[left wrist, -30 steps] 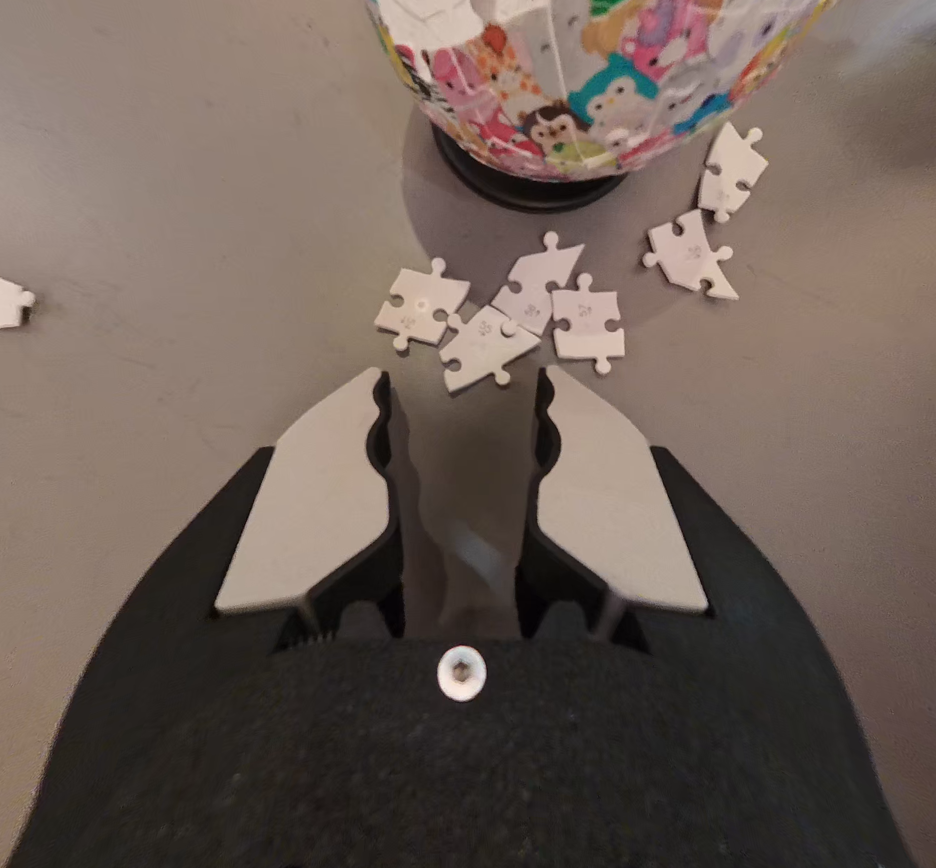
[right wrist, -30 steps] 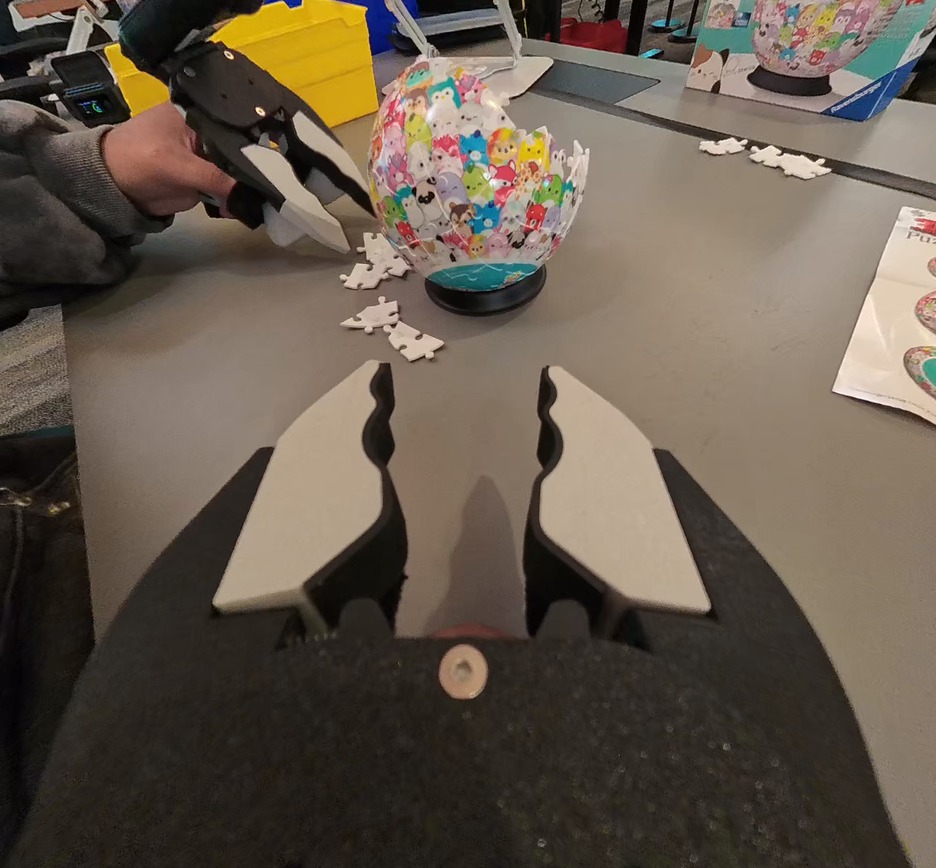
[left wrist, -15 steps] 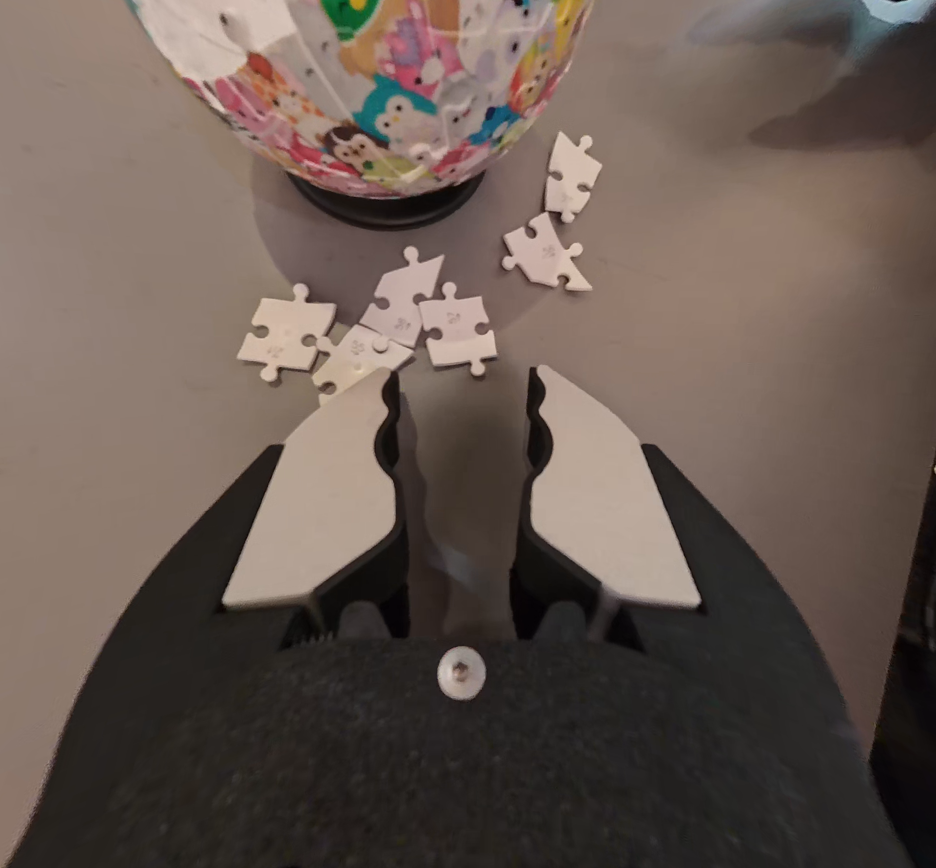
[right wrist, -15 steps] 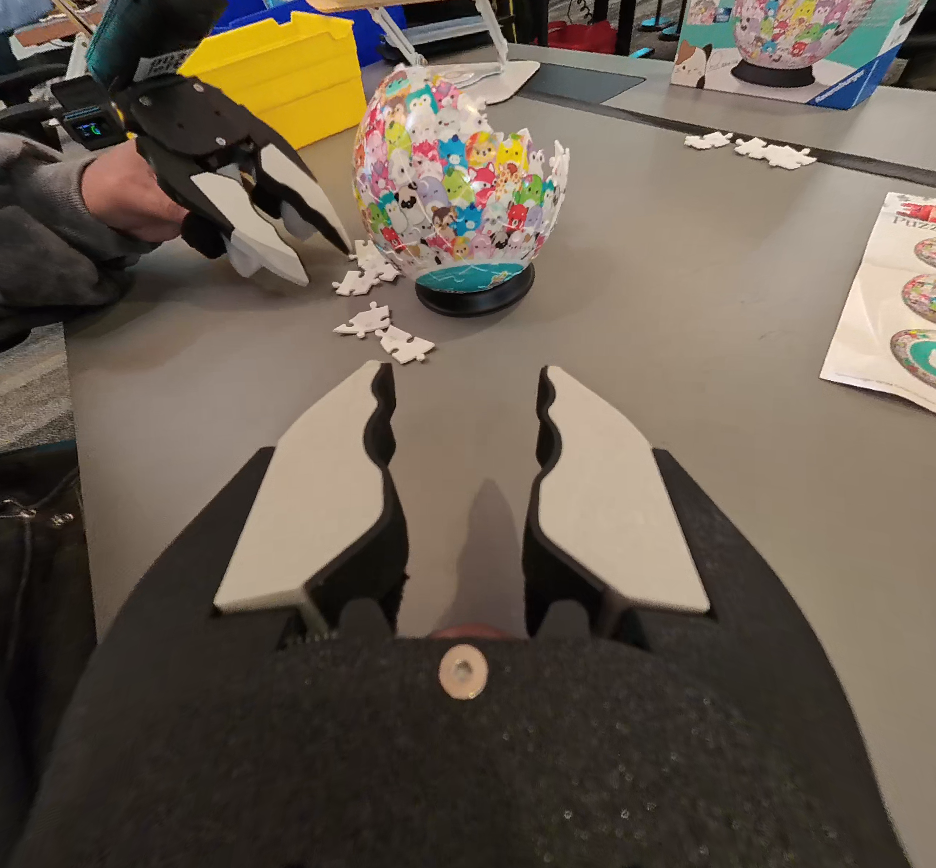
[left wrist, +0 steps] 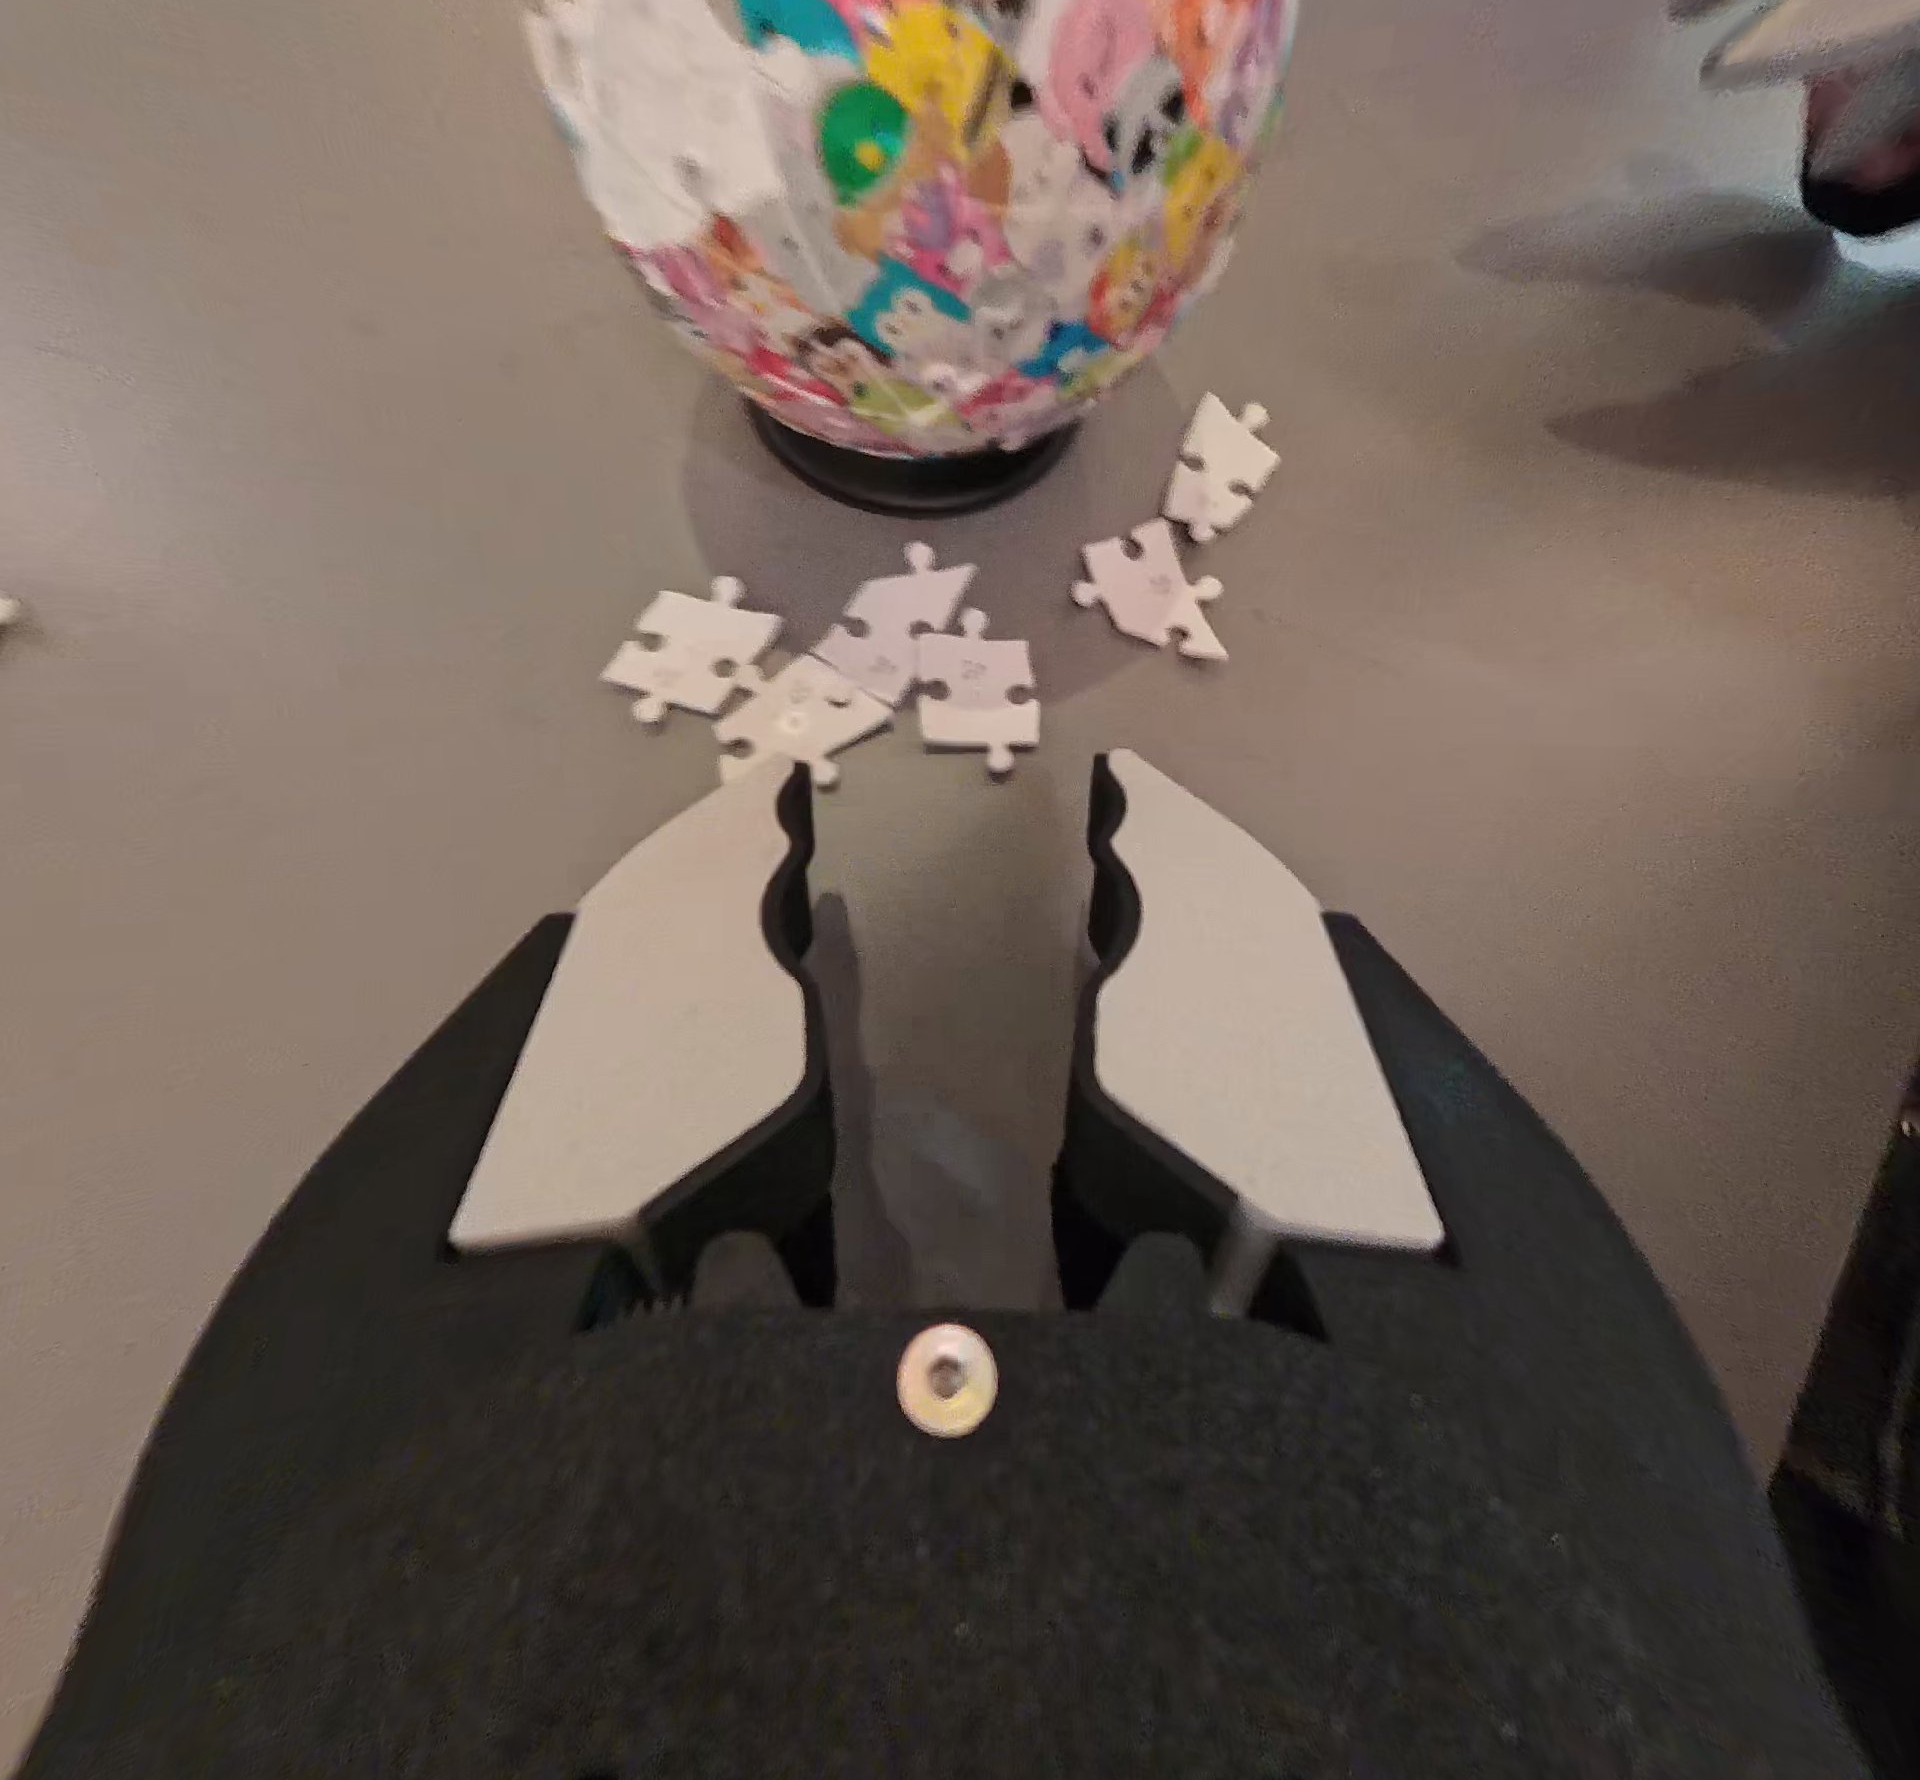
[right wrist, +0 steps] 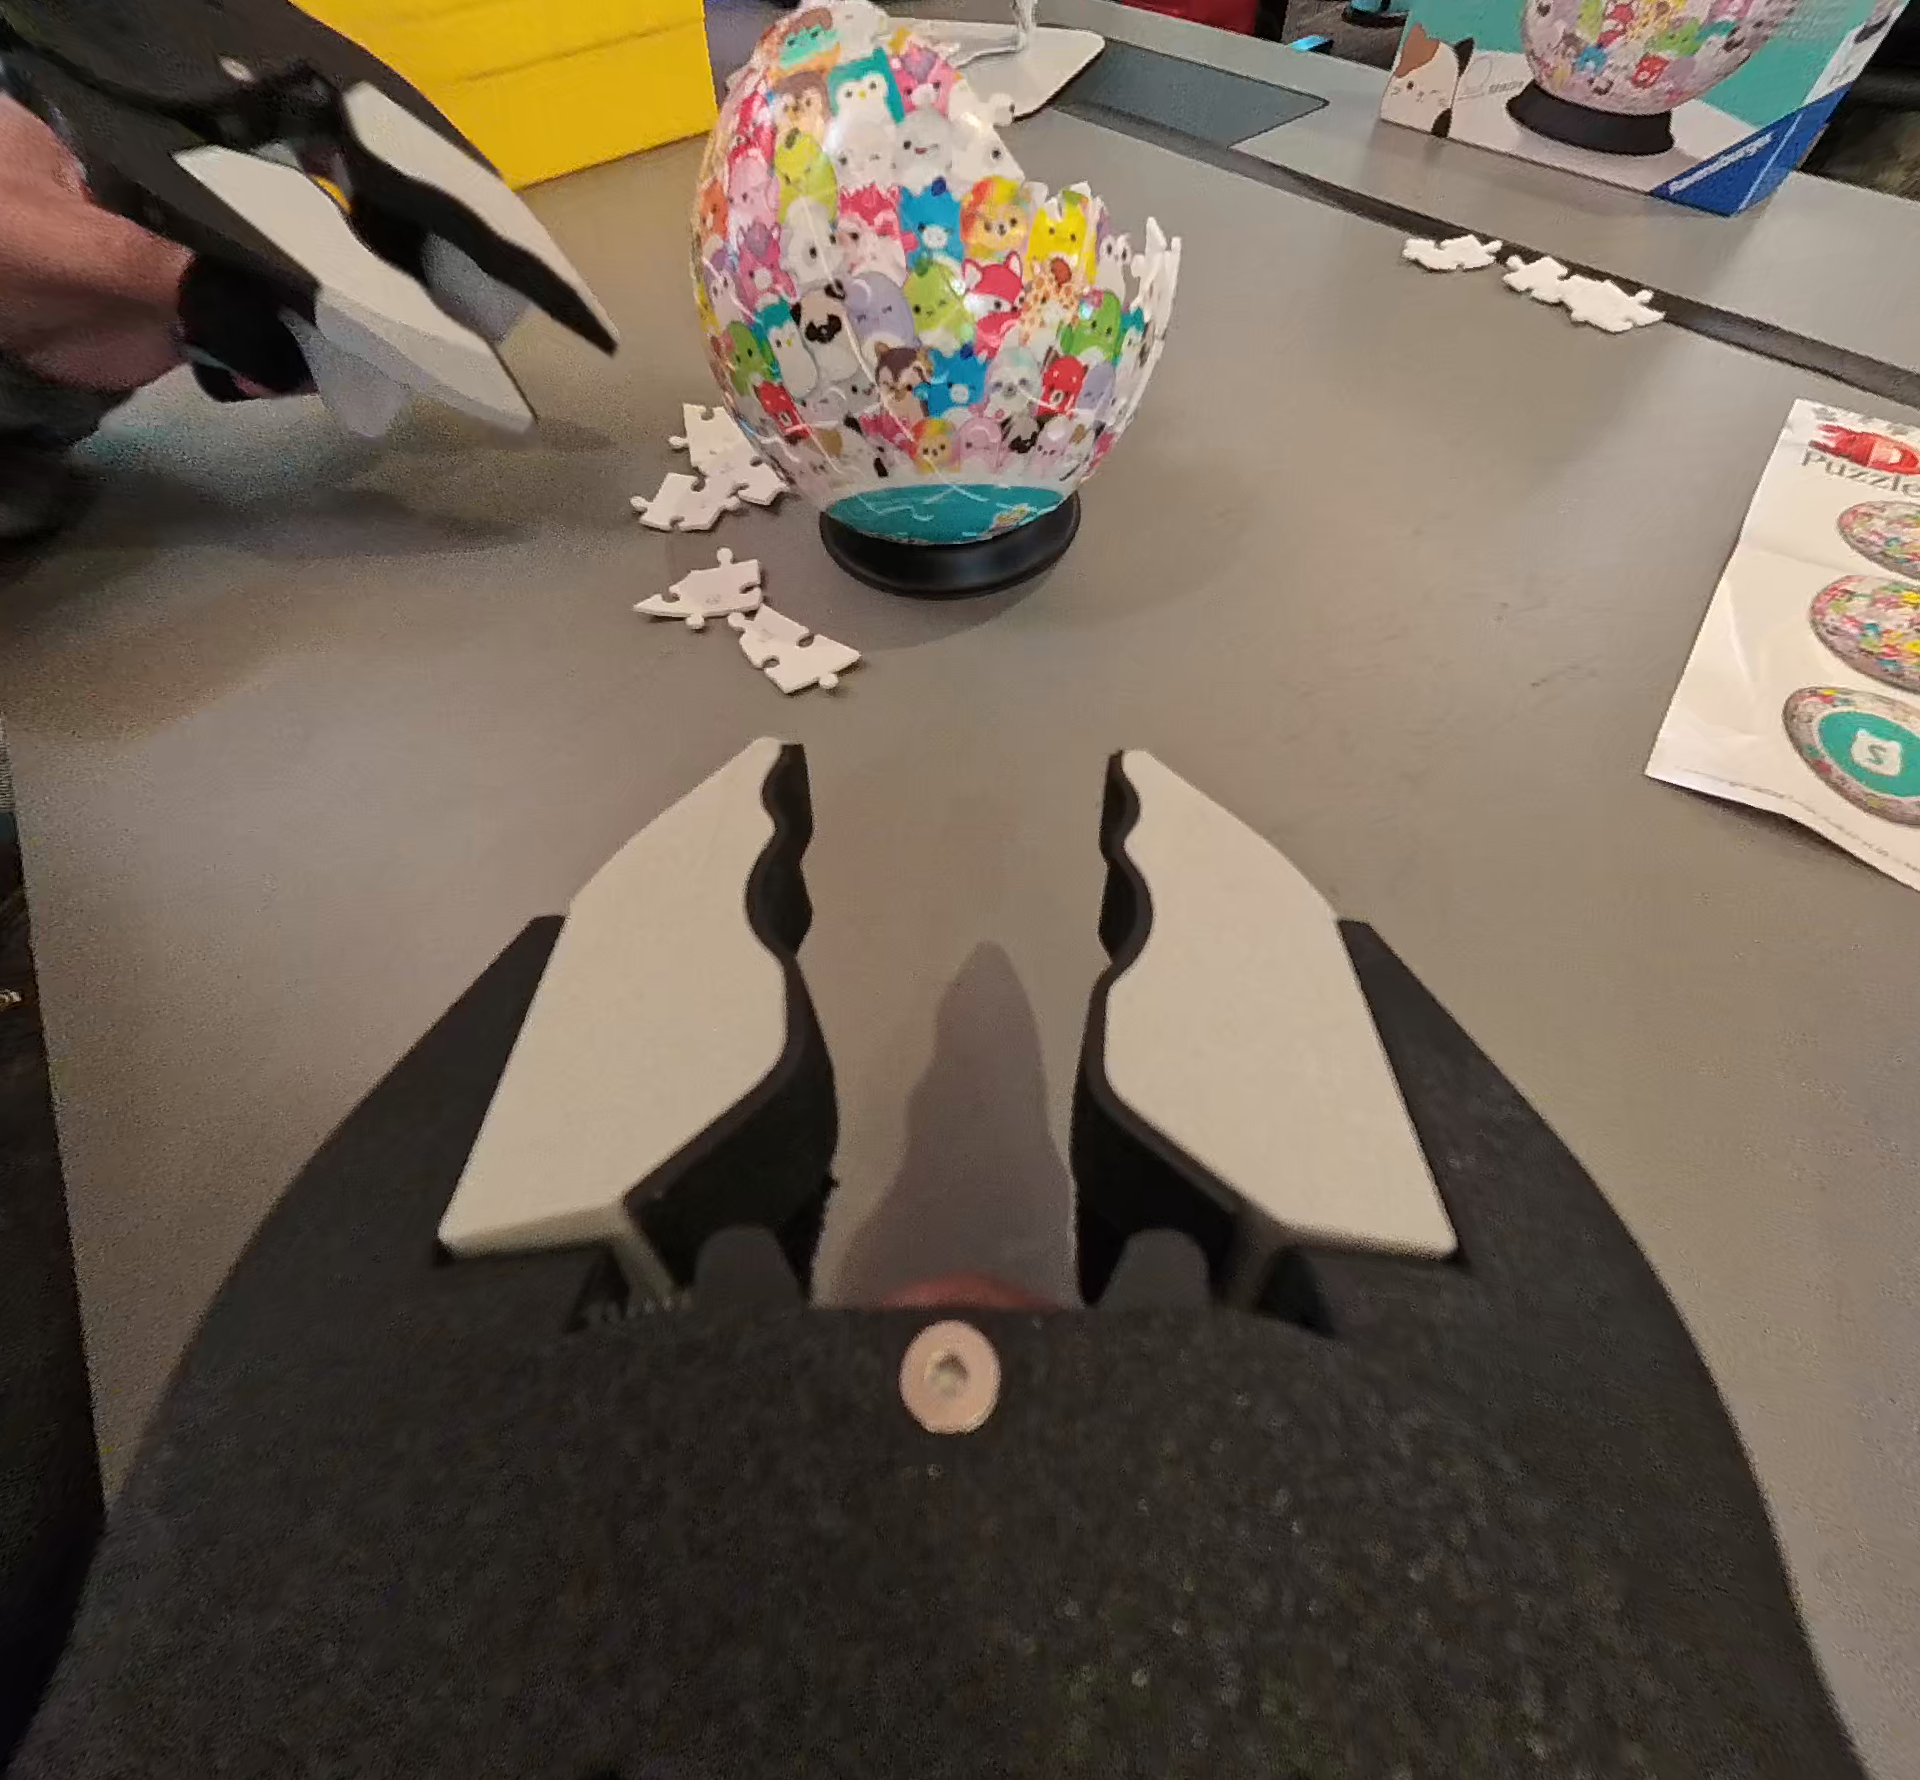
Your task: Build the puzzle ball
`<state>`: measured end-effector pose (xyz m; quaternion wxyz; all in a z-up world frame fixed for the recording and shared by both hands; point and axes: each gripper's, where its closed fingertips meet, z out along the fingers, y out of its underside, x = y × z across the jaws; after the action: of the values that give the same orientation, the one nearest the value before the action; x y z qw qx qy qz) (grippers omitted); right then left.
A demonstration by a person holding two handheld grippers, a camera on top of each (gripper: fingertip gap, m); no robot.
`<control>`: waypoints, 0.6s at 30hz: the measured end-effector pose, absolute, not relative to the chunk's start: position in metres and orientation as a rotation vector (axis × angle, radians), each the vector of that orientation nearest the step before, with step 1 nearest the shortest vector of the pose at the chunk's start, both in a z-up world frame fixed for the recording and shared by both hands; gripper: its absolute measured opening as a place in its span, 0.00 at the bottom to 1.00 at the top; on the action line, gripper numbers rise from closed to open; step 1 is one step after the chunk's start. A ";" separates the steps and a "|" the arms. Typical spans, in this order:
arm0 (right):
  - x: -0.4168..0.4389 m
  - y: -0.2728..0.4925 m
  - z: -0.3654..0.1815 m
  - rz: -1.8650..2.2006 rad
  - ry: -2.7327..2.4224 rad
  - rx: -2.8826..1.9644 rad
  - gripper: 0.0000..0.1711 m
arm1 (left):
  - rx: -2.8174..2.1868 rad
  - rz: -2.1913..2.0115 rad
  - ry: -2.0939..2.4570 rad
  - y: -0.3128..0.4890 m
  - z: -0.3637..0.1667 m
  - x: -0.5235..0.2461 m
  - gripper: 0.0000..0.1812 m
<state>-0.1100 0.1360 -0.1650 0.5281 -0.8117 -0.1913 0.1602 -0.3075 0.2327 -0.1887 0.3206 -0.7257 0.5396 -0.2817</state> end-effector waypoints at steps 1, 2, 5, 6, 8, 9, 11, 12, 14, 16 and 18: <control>-0.109 0.136 -0.165 0.382 -0.454 -1.940 0.31 | -1.899 -0.740 1.366 0.235 -0.183 -0.310 0.31; -0.109 0.136 -0.165 0.383 -0.452 -1.940 0.31 | -1.901 -0.739 1.317 0.236 -0.179 -0.313 0.35; -0.108 0.135 -0.166 0.389 -0.444 -1.946 0.31 | -1.928 -0.700 1.223 0.237 -0.180 -0.324 0.40; -0.108 0.136 -0.166 0.392 -0.445 -1.946 0.31 | -1.933 -0.671 1.206 0.239 -0.182 -0.327 0.41; -0.109 0.136 -0.168 0.397 -0.451 -1.950 0.31 | -1.929 -0.607 1.176 0.244 -0.183 -0.333 0.43; -0.110 0.137 -0.169 0.392 -0.455 -1.953 0.31 | -1.923 -0.589 1.160 0.247 -0.182 -0.334 0.45; -0.109 0.140 -0.170 0.367 -0.471 -1.956 0.31 | -1.910 -0.595 1.145 0.249 -0.182 -0.333 0.44; -0.109 0.141 -0.170 0.355 -0.479 -1.952 0.31 | -1.912 -0.611 1.145 0.248 -0.183 -0.332 0.43; -0.108 0.146 -0.170 0.336 -0.484 -1.941 0.31 | -1.934 -0.620 1.141 0.249 -0.187 -0.332 0.45; -0.108 0.151 -0.170 0.332 -0.487 -1.942 0.32 | -1.942 -0.634 1.131 0.249 -0.187 -0.333 0.46; -0.107 0.154 -0.170 0.318 -0.487 -1.936 0.33 | -1.952 -0.658 1.109 0.250 -0.187 -0.334 0.47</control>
<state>-0.1073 0.1536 -0.1699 0.5312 -0.8114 -0.2042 0.1332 -0.3335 0.2501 -0.1868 0.3907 -0.7681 0.4363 -0.2589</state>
